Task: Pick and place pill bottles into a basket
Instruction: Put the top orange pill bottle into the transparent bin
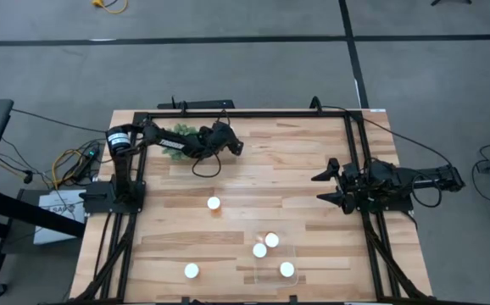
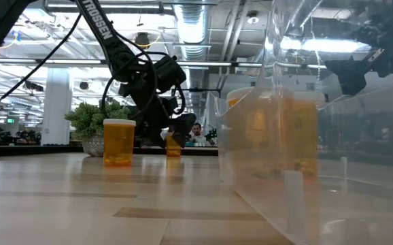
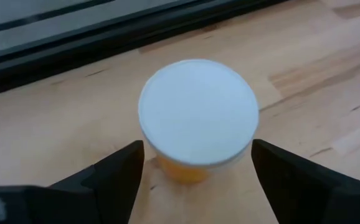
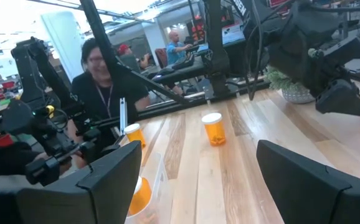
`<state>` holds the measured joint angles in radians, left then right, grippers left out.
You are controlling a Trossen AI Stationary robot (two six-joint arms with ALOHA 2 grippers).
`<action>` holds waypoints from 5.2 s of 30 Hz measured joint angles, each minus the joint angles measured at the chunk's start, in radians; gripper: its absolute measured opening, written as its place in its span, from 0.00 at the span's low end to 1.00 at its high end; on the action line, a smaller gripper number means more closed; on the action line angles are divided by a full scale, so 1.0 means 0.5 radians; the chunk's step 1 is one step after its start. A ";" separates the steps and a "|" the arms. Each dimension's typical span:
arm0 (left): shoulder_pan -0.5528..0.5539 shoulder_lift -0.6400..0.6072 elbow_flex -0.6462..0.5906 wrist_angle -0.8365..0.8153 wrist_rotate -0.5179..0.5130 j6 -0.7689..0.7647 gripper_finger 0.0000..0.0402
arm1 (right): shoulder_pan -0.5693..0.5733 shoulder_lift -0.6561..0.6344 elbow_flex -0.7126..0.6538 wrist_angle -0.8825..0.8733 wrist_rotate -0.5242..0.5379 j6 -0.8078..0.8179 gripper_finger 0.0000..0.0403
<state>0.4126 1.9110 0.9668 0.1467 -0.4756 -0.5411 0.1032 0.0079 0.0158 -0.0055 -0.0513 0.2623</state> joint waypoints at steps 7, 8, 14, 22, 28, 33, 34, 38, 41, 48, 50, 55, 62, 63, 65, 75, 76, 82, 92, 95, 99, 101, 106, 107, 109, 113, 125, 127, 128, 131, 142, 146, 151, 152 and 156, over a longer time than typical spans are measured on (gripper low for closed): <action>-0.001 0.000 0.000 0.005 0.042 -0.002 0.57 | 0.000 0.000 0.000 0.000 0.000 0.001 0.77; -0.001 0.000 0.000 0.004 0.046 -0.002 0.55 | 0.001 0.000 0.000 0.000 0.000 0.000 0.77; -0.002 0.000 0.000 0.007 0.062 -0.006 0.42 | 0.001 0.000 0.000 0.000 0.000 0.000 0.77; -0.027 0.000 0.002 0.067 0.145 0.001 0.37 | 0.000 0.000 0.000 0.000 0.000 0.001 0.77; -0.043 0.000 0.002 0.126 0.143 0.040 0.45 | 0.001 0.000 0.000 0.000 0.000 0.001 0.77; -0.053 0.000 0.002 0.169 0.141 0.085 0.58 | 0.000 0.000 0.000 0.000 0.000 0.000 0.77; -0.053 0.000 0.002 0.170 0.138 0.085 0.61 | 0.001 0.000 0.000 0.000 0.000 0.000 0.77; -0.052 0.000 0.002 0.169 0.120 0.079 0.70 | 0.001 0.000 0.000 0.000 0.000 0.000 0.77; -0.053 0.000 0.002 0.169 0.068 0.074 0.73 | 0.000 0.000 0.000 0.000 0.000 0.000 0.77; -0.035 0.006 0.004 0.274 0.061 0.074 0.74 | 0.000 0.000 0.000 0.000 0.000 0.001 0.77; -0.034 0.014 0.004 0.304 0.070 0.073 0.74 | 0.001 0.000 0.000 0.000 -0.001 0.000 0.77; -0.034 0.014 0.004 0.320 0.078 0.057 0.74 | 0.001 0.000 0.000 0.000 0.000 0.000 0.77; -0.042 0.014 0.052 0.318 0.100 0.023 0.74 | 0.000 0.000 0.000 0.000 0.000 0.001 0.77; -0.043 0.014 0.064 0.316 0.099 0.029 0.74 | 0.001 0.001 0.000 0.000 -0.001 0.000 0.77; -0.043 0.014 0.078 0.310 0.098 0.033 0.73 | 0.000 0.000 0.000 0.000 0.000 0.000 0.77; -0.043 0.014 0.082 0.173 0.099 0.044 0.51 | 0.001 0.000 0.000 0.000 -0.001 0.000 0.77; -0.043 0.014 0.082 0.173 0.099 0.044 0.50 | 0.000 0.001 0.000 0.001 0.000 0.000 0.77; -0.044 0.014 0.082 0.170 0.099 0.045 0.50 | 0.001 0.000 0.000 0.000 -0.001 0.000 0.77; -0.108 0.014 0.082 0.175 0.106 0.043 0.48 | 0.001 0.000 0.000 0.000 -0.001 0.000 0.77; -0.146 0.012 0.083 0.189 0.119 0.028 0.48 | 0.000 0.000 0.000 0.001 0.000 0.001 0.77; -0.204 0.005 0.137 0.182 0.151 0.012 0.49 | 0.000 0.000 0.000 0.000 -0.001 0.000 0.77; -0.243 -0.002 0.192 0.173 0.159 0.012 0.48 | 0.000 0.000 0.000 0.000 -0.001 0.000 0.77; -0.353 -0.039 0.368 0.085 0.166 0.033 0.48 | 0.000 0.000 0.000 0.000 -0.001 0.000 0.77; -0.378 -0.054 0.404 0.056 0.169 0.034 0.48 | 0.000 0.001 0.000 0.000 0.000 0.001 0.77; -0.434 -0.070 0.483 0.030 0.192 0.037 0.48 | 0.001 0.000 0.000 0.000 -0.001 0.000 0.77; -0.571 -0.099 0.640 -0.044 0.194 0.060 0.48 | 0.000 0.001 0.000 0.000 -0.001 0.000 0.77; -1.145 -0.119 0.911 -0.121 0.225 -0.054 0.49 | 0.001 0.000 0.000 0.000 0.000 0.000 0.77; -1.228 -0.118 0.910 -0.133 0.216 -0.095 0.49 | 0.000 0.000 0.000 0.001 0.000 0.000 0.77; -1.266 -0.117 0.909 -0.132 0.216 -0.109 0.49 | 0.001 0.000 0.000 0.000 0.000 0.001 0.77; -1.367 -0.117 0.909 -0.139 0.210 -0.147 0.49 | 0.000 0.000 0.000 0.000 -0.001 0.000 0.77; -1.621 0.032 0.908 -0.025 0.315 -0.242 0.49 | 0.000 0.001 0.000 0.000 0.000 0.000 0.77; -1.670 0.151 0.908 0.092 0.349 -0.291 0.49 | 0.000 0.001 0.000 0.001 0.000 0.000 0.77; -1.703 0.259 0.967 0.098 0.405 -0.289 0.49 | 0.001 0.000 0.000 0.000 -0.001 0.000 0.77; -1.708 0.286 0.997 0.085 0.427 -0.255 0.49 | 0.000 0.000 0.000 0.000 0.000 0.000 0.77; -1.717 0.369 1.138 -0.033 0.467 -0.139 0.49 | 0.000 0.000 0.000 0.000 0.000 0.001 0.77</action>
<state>-0.4458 2.0955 1.5357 0.1302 -0.2421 -0.6105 0.1034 0.0080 0.0158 -0.0055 -0.0513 0.2626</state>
